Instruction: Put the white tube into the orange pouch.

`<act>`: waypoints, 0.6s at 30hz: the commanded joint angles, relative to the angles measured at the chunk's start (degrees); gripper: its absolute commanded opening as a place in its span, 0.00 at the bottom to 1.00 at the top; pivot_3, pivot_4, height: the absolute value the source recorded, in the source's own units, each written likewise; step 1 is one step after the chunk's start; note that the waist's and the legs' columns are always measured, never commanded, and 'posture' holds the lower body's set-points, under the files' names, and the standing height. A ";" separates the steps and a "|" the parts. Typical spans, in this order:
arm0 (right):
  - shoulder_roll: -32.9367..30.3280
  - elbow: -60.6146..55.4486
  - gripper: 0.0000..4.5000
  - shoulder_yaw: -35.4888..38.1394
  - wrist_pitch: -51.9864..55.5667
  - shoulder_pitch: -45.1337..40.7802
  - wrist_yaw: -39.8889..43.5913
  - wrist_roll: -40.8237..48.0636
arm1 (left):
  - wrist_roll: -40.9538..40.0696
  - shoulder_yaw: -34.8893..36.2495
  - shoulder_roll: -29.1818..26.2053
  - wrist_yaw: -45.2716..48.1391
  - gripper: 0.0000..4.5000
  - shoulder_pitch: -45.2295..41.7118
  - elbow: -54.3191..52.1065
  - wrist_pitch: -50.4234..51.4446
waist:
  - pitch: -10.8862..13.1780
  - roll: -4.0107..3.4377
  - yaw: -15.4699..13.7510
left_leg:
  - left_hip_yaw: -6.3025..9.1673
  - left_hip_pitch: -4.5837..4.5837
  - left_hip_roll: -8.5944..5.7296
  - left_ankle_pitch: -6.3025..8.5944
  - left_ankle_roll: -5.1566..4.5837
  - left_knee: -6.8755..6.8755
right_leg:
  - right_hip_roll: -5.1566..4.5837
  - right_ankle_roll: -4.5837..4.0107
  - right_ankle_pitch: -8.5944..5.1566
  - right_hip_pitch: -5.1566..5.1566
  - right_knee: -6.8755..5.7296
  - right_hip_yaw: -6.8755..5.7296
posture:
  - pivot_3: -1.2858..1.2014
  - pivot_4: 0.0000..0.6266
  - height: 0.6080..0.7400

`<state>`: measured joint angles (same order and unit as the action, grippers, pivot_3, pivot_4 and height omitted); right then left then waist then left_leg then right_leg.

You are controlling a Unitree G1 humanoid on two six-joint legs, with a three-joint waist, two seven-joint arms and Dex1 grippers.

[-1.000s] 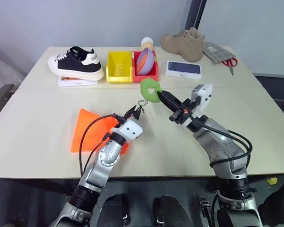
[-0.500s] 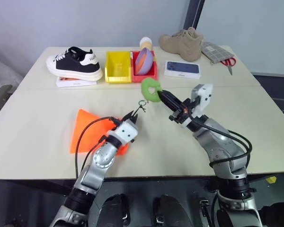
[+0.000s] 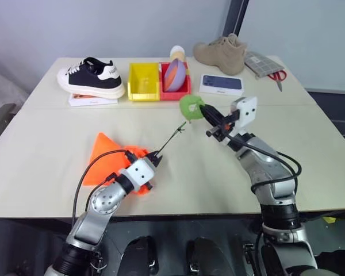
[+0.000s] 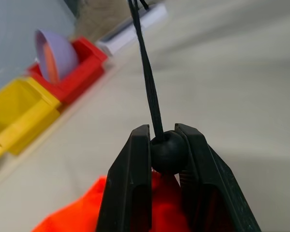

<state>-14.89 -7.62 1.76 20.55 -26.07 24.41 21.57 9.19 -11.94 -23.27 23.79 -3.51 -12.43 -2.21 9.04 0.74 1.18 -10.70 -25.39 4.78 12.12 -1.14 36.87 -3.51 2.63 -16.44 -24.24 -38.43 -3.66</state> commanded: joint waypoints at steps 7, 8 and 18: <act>-0.16 1.11 0.00 0.71 -1.96 -2.70 -0.86 -2.22 | -0.23 2.32 -4.10 2.29 0.06 2.39 3.04 0.81 | -0.01 -0.01 0.23 | -0.01 0.01 0.00 0.00 0.01 -0.05 | 0.00 -0.02 -0.01 -0.03 0.00 0.01 | 0.52 0.24 1.00; -0.21 1.39 0.00 0.64 -1.89 -2.87 -0.94 -2.49 | -0.55 2.75 -4.90 2.86 0.06 2.51 3.39 0.84 | -0.01 -0.02 0.33 | -0.01 0.01 0.00 0.00 0.01 -0.05 | 0.00 -0.01 -0.01 -0.03 0.00 0.01 | 0.52 0.24 1.00; -0.96 4.41 0.00 -0.22 -0.92 -4.27 -1.89 -5.88 | -7.44 5.30 -10.83 11.57 0.06 2.88 4.51 0.38 | -0.01 -0.03 1.37 | -0.03 0.00 0.01 0.00 0.05 -0.13 | -0.01 -0.02 -0.01 -0.08 0.01 0.01 | 0.52 0.24 1.00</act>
<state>-14.97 -2.00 -0.17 20.53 -28.37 23.67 16.28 2.22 -7.33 -33.51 33.96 -2.05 -10.09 -3.12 9.03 0.71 2.54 -10.73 -25.39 4.79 12.12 -1.09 36.73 -3.53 2.61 -16.46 -24.33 -38.41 -3.65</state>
